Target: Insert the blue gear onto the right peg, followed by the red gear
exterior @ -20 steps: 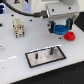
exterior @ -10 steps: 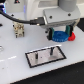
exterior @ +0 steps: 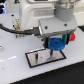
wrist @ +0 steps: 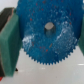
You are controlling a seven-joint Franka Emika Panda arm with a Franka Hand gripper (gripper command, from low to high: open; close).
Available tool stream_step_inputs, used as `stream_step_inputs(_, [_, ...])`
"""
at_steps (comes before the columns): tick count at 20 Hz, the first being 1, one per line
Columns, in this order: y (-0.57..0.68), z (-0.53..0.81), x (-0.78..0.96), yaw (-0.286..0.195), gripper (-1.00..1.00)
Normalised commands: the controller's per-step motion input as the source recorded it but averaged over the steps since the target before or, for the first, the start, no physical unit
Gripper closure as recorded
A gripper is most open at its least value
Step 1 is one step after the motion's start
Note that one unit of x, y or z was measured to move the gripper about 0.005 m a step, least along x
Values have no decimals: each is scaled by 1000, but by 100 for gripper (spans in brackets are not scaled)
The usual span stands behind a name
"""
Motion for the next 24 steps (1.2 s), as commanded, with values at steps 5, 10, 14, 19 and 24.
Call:
stream_step_inputs(5, [-133, -74, 181, 0, 100])
stream_step_inputs(10, [-45, -129, 130, 0, 100])
stream_step_inputs(14, [-5, 13, 108, 0, 100])
stream_step_inputs(19, [15, 184, 180, 0, 100])
stream_step_inputs(24, [9, 199, 224, 0, 100])
